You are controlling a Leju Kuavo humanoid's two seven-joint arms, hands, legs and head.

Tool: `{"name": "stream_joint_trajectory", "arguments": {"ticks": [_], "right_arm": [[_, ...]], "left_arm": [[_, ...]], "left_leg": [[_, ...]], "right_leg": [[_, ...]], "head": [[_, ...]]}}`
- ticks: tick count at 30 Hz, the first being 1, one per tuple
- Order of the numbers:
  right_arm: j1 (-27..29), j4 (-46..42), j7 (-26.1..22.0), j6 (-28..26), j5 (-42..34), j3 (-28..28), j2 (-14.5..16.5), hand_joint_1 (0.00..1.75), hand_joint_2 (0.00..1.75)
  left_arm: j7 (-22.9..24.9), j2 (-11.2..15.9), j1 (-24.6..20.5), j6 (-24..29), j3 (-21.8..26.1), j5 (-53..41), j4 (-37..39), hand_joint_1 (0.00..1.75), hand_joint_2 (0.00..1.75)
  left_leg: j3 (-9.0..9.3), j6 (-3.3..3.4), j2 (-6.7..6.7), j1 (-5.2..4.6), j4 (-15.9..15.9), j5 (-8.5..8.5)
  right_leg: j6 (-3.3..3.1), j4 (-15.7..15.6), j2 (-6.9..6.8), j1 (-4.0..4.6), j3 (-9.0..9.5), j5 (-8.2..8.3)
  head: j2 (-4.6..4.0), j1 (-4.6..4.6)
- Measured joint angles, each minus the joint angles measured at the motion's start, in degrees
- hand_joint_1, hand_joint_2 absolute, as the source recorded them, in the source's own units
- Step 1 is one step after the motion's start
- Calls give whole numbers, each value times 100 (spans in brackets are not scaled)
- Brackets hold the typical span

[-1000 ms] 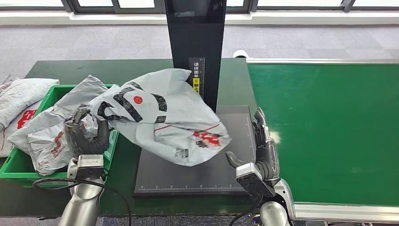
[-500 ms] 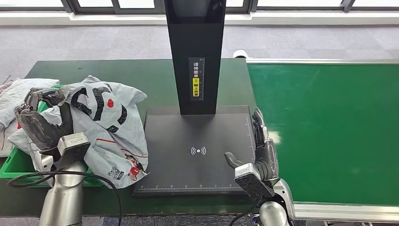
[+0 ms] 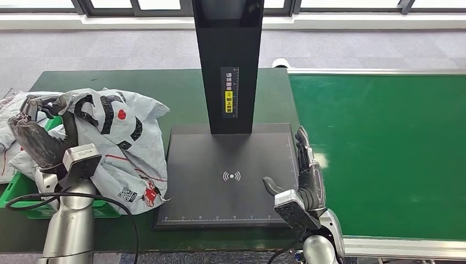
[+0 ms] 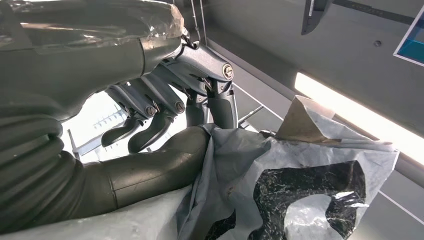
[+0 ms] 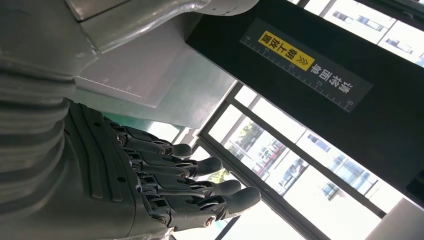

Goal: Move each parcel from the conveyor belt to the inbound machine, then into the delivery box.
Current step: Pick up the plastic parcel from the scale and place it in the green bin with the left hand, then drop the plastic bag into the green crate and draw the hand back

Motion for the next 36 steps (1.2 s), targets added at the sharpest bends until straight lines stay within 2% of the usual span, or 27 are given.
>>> {"name": "stream_joint_trajectory", "arguments": {"ticks": [10, 20, 27, 33, 36], "right_arm": [[14, 3, 2, 1, 38, -2, 0, 0, 175], [20, 91, 0, 16, 50, -2, 0, 0, 175], [25, 162, -2, 29, 55, -8, 11, 0, 175], [3, 197, 2, 52, 68, -25, 24, 0, 175], [-8, 208, 16, 68, 81, -47, 27, 0, 175]], "left_arm": [[141, 1, -270, 0, 0, -661, 108, 175, 175], [760, 96, -1138, 0, 43, -1923, 291, 175, 175], [908, 205, -1803, 0, 584, -2136, 680, 175, 175], [861, 292, -2050, 0, 1153, -1987, 985, 175, 175], [1091, 353, -2126, 0, 1461, -2284, 1178, 175, 175]], "left_leg": [[0, 0, 0, 0, 0, 0], [-1, -1, -1, 0, 0, 3], [1, -4, 5, 3, 0, 5], [-1, -5, 3, 8, 0, 6], [-2, -5, 3, 8, 0, 6]], "right_leg": [[-1, 0, 0, 0, -1, 1], [-3, 1, 0, 1, -1, 4], [-10, 2, 6, 3, -4, 9], [-10, 3, 7, 7, -4, 8], [-10, 3, 6, 7, -3, 8]], "head": [[-1, 0], [-1, 0], [-1, 0], [-1, 0], [-1, 0]]}}
